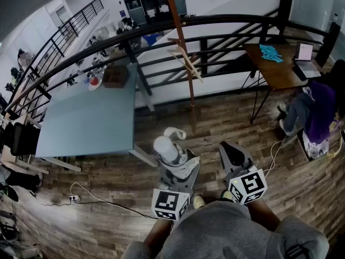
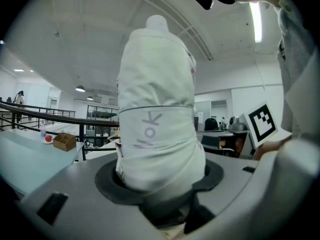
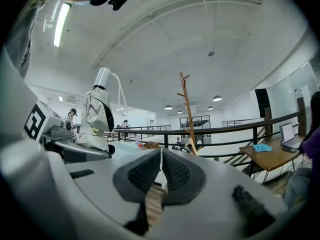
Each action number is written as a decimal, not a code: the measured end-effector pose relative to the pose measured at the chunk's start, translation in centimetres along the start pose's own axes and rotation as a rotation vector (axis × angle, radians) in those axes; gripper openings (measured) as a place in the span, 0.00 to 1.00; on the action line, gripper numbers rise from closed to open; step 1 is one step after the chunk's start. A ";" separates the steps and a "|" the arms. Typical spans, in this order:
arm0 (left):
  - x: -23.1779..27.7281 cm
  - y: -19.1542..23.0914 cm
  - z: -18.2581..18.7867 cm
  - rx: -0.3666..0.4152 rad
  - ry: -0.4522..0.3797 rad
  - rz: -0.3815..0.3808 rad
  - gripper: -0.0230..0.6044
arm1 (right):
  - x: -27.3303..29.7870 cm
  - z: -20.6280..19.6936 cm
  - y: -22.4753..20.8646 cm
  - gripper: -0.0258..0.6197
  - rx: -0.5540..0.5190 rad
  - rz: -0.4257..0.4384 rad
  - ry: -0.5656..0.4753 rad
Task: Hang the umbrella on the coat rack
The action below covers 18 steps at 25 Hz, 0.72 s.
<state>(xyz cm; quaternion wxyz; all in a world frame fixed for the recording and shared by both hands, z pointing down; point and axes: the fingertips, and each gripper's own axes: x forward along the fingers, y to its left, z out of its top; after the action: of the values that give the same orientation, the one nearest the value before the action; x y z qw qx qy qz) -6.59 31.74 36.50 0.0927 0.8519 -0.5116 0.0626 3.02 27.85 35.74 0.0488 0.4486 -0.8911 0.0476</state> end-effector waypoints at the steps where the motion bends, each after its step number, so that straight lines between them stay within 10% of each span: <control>1: 0.0 0.2 0.0 -0.001 0.000 0.001 0.45 | 0.2 0.1 0.0 0.09 -0.001 0.000 -0.001; 18: -0.8 1.3 -0.5 -0.020 0.006 0.003 0.45 | 0.7 0.0 2.1 0.09 0.028 0.097 -0.003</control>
<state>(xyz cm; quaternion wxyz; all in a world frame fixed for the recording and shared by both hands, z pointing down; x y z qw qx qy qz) -8.15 31.94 36.93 0.1025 0.8501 -0.5131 0.0602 0.96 28.55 35.73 0.0385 0.4057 -0.9111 0.0618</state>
